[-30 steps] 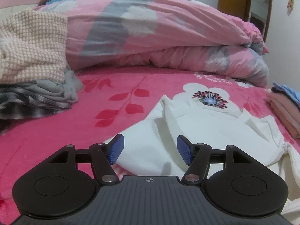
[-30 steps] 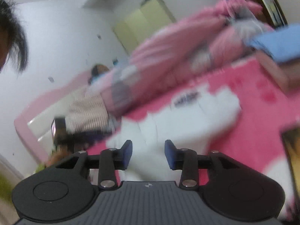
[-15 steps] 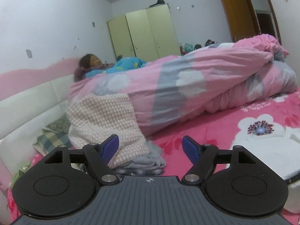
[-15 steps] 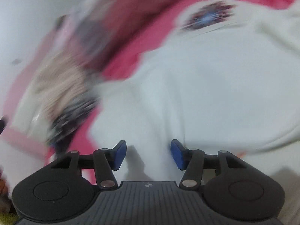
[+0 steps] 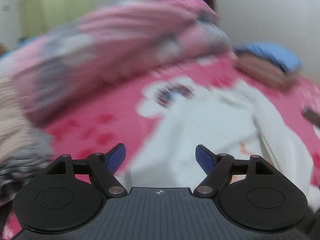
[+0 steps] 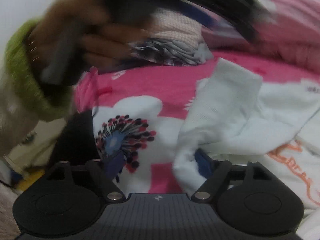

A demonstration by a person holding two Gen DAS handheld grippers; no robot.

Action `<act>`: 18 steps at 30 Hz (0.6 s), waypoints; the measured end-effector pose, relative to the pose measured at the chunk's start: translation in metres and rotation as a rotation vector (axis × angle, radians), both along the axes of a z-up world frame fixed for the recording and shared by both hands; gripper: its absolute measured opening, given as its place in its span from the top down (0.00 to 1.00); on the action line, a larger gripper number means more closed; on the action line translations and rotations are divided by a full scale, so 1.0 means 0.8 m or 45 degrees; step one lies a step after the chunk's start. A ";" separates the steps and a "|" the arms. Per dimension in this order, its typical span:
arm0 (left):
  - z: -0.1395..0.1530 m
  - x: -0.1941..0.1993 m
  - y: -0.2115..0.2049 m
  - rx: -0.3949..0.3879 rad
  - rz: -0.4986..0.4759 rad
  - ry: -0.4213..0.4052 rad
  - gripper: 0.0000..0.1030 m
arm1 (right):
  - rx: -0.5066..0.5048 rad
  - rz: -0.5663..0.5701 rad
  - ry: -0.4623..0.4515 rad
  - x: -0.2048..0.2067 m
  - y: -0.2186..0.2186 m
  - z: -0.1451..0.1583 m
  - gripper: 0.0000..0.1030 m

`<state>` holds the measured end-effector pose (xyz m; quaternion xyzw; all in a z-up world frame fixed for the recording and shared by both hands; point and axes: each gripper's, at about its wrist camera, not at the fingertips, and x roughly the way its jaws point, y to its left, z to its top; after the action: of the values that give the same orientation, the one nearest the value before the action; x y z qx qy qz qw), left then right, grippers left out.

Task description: Fold clothes

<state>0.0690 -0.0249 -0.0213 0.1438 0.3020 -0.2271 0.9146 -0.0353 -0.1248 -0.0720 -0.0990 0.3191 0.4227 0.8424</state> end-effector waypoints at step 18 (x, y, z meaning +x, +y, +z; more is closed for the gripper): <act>-0.071 -0.032 -0.065 0.258 -0.234 0.148 0.44 | 0.146 -0.536 0.108 0.056 -0.182 0.030 0.73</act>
<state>0.0433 -0.0766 -0.0783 0.2490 0.3614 -0.2863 0.8517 0.0092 -0.2705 -0.0479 0.0358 0.3435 0.2586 0.9021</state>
